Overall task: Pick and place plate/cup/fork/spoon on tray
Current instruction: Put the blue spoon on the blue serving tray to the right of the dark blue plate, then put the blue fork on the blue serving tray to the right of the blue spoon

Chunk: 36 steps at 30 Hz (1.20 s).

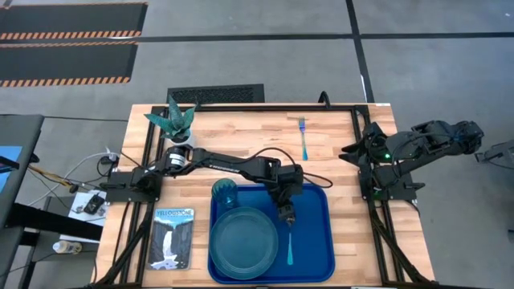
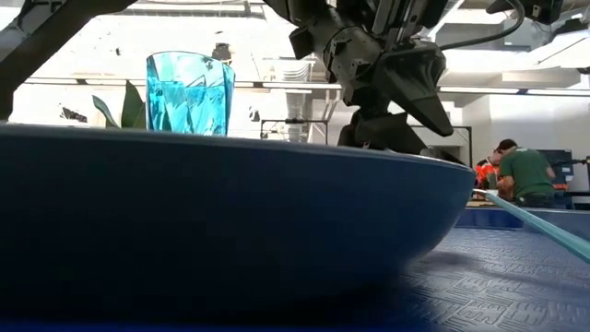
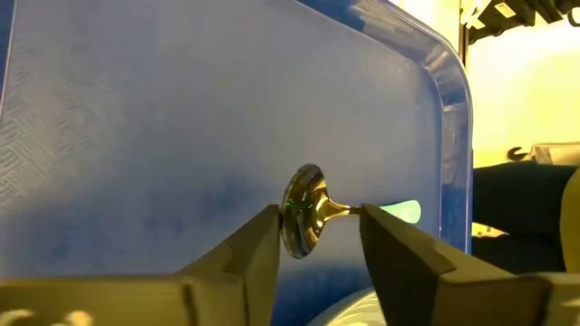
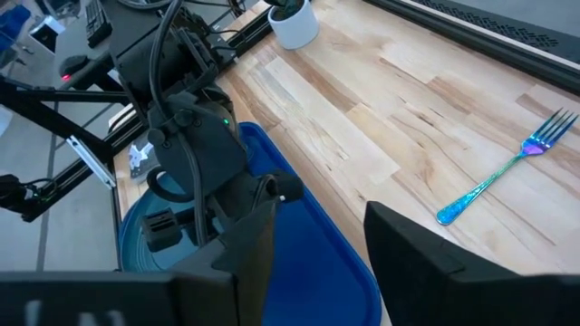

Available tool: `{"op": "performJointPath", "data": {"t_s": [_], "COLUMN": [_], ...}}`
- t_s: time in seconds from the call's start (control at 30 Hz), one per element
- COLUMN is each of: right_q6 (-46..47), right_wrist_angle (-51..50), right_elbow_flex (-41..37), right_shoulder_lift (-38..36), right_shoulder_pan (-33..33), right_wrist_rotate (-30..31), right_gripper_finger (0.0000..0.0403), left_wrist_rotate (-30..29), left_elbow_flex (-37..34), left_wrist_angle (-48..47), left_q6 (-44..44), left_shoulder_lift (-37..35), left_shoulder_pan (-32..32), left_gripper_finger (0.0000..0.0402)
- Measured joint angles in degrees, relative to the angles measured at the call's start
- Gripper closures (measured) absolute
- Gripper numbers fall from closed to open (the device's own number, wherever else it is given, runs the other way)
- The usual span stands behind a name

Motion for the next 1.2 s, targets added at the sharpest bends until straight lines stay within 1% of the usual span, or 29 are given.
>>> {"op": "performJointPath", "data": {"t_s": [0.13, 0.23, 0.37, 0.5, 0.57, 0.67, 0.77, 0.87, 0.93, 1.0, 1.1, 1.2], "right_q6": [0.0, 0.1, 0.1, 0.4, 3.3, 10.3, 11.9, 11.6, 9.5, 5.8, -3.0, -8.7], "right_wrist_angle": [0.0, 0.0, -0.2, -0.3, -0.6, -2.4, -2.0, -1.1, -1.8, -1.3, 2.3, 7.5], "right_elbow_flex": [0.0, 0.0, 0.0, 0.0, 0.0, 0.0, 0.0, 0.0, 0.0, 0.0, -0.2, -1.5], "right_shoulder_lift": [0.0, 0.0, 0.2, 2.1, 3.7, 6.8, 11.7, 16.4, 18.8, 20.8, 23.3, 24.6], "right_shoulder_pan": [0.0, 0.0, 0.0, -0.3, -1.4, -4.4, -9.4, -16.5, -21.7, -27.4, -36.3, -43.0], "right_wrist_rotate": [0.0, 0.1, 0.1, 0.8, 2.5, 6.2, 6.9, 5.4, 4.3, 1.1, -7.1, -10.3], "right_gripper_finger": [0.0201, 0.02, 0.02, 0.0201, 0.0201, 0.0202, 0.0201, 0.0198, 0.0196, 0.0193, 0.0189, 0.0185], "left_wrist_rotate": [-0.1, -0.3, -1.5, -1.3, -1.1, -0.1, 1.8, 3.4, 3.3, 2.4, -0.1, -3.8], "left_elbow_flex": [0.0, 0.0, 0.0, 0.0, 0.0, 0.0, 0.0, 0.0, 0.0, 0.0, 0.0, 0.1], "left_wrist_angle": [0.0, 0.1, 0.1, 0.1, -0.4, -1.1, -1.4, -3.6, -6.8, -9.8, -13.8, -18.0], "left_q6": [0.0, -0.3, -1.4, -2.3, -2.5, -3.4, -4.2, -4.6, -4.0, -2.4, -0.1, 1.7], "left_shoulder_lift": [0.0, 0.0, 0.0, 0.0, 0.0, 0.0, -1.0, -3.2, -5.2, -7.5, -11.7, -15.9], "left_shoulder_pan": [0.1, 0.4, 1.1, 1.6, 1.6, 1.8, 2.9, 5.0, 6.4, 7.7, 9.5, 11.0], "left_gripper_finger": [0.0232, 0.0217, 0.0206, 0.0202, 0.0202, 0.0202, 0.0202, 0.0203, 0.0203, 0.0203, 0.0203, 0.0203]}}
